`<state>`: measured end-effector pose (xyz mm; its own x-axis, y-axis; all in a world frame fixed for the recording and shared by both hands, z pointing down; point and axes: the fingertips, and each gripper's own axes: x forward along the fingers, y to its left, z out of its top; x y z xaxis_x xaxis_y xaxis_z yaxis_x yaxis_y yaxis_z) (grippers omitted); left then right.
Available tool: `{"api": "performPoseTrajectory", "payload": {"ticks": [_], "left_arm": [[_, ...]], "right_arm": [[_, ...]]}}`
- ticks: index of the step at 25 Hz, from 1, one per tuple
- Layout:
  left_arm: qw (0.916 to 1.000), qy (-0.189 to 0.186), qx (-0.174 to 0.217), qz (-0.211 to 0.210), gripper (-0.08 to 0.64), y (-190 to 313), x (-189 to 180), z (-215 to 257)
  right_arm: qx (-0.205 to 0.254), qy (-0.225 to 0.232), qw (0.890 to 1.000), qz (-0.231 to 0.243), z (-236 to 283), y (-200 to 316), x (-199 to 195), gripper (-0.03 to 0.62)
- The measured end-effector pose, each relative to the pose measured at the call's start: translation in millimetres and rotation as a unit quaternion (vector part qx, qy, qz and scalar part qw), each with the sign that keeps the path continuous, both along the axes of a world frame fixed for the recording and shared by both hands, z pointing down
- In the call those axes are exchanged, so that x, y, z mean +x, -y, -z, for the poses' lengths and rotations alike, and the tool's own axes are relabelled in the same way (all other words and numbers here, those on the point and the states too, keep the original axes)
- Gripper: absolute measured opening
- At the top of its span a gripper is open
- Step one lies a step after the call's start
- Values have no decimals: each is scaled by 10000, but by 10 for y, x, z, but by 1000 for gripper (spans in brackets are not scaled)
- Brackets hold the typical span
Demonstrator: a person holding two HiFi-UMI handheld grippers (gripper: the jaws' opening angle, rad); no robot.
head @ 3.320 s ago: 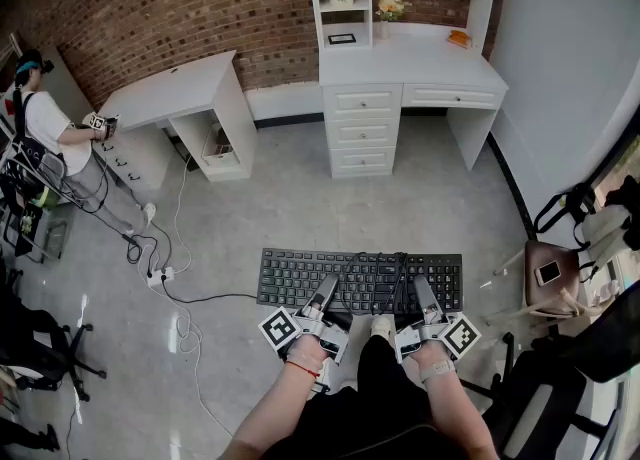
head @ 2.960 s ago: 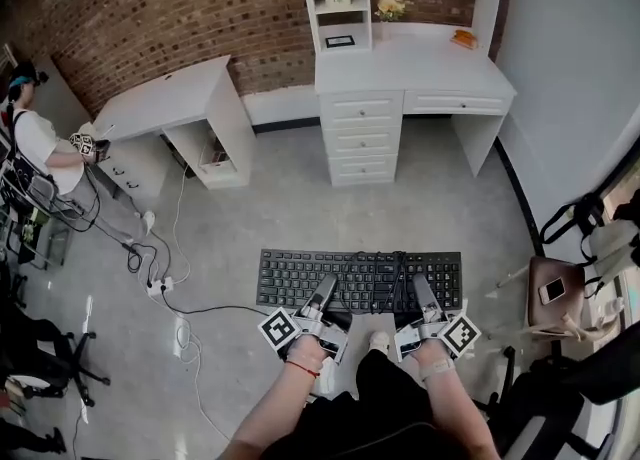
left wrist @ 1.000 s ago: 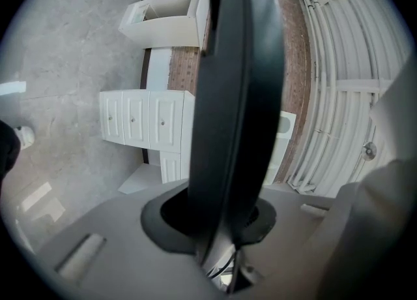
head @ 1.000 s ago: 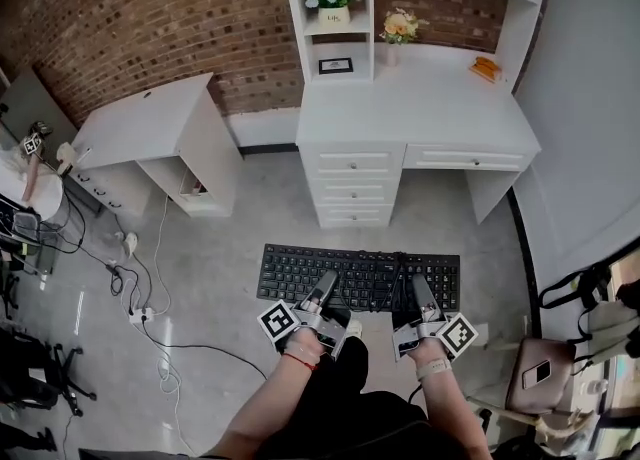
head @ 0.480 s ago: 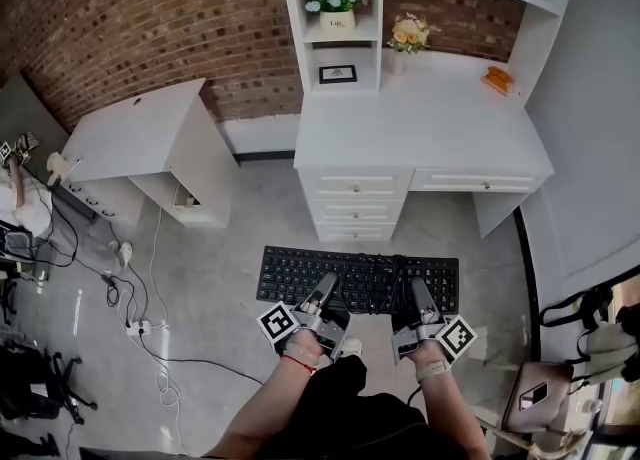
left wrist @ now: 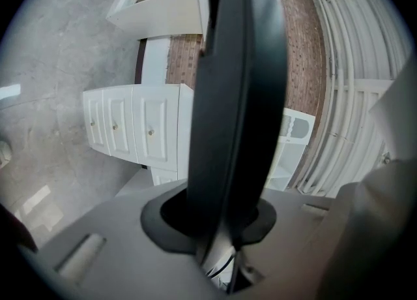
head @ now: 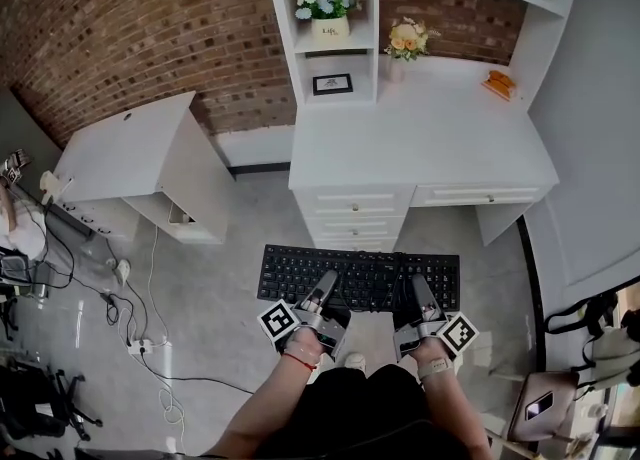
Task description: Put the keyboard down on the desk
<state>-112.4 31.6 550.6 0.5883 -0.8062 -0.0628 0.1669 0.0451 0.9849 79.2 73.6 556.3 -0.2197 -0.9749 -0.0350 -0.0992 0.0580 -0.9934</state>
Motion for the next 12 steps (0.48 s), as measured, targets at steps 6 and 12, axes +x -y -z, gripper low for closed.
{"api": "performPoseTrajectory", "payload": {"ticks": [6, 12], "left_arm": [[10000, 52, -32, -16, 75, 168, 66, -38], [9999, 40, -130, 47, 74, 432, 106, -159]], "right_arm": [[-71, -58, 10000, -13, -57, 169, 87, 71], [-144, -60, 9998, 129, -184, 492, 137, 69]]}}
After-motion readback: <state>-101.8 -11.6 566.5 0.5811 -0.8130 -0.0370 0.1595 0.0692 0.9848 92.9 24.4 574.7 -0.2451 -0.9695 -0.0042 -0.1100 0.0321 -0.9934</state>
